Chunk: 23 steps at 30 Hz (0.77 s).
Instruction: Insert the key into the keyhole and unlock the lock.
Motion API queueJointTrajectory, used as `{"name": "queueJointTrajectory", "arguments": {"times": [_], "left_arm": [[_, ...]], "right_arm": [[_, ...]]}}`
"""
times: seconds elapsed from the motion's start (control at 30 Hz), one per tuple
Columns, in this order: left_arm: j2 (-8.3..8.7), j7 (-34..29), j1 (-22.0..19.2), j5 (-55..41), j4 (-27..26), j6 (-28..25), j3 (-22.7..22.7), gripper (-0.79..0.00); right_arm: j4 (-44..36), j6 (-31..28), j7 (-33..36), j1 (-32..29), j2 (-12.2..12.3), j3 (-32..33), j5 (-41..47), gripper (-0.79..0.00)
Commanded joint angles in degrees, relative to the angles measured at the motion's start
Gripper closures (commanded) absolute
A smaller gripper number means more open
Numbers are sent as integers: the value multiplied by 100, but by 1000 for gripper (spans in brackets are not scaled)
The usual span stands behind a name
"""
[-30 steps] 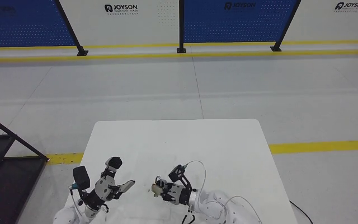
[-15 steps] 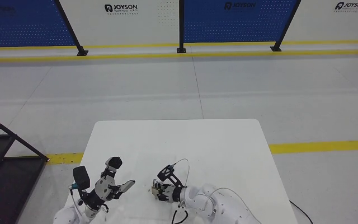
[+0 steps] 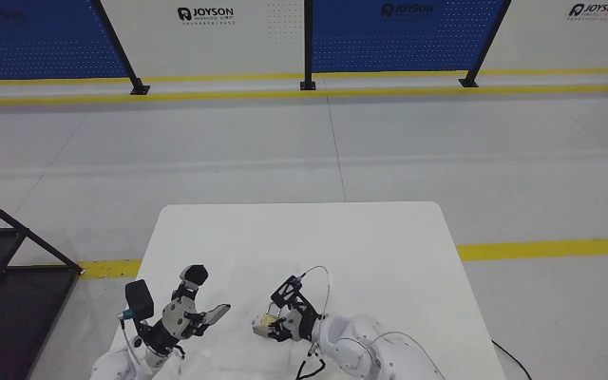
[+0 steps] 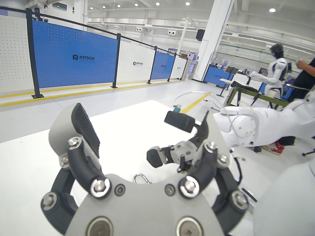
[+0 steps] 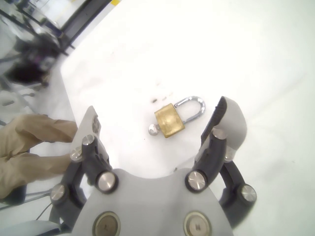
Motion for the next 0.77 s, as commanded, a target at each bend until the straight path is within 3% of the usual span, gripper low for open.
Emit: {"name": "queueJointTrajectory", "arguments": {"times": [0.0,0.13,0.57,0.73], "left_arm": [[-19,-36,-26,-162,-32,129,20,-785],[-35,-88,-44,-290,-72,172,41,-785],[-36,-90,-45,-288,-72,174,41,-785],[-127,-407,-208,-113,-96,570,8,-785]], "right_arm": [[-671,-4,69,-349,135,299,-282,-785],[-1748,67,-75,-1042,340,838,-721,-785],[-1744,68,-76,-1040,340,842,-720,-784],[-1684,178,-304,-1085,393,1231,-842,-784]]}}
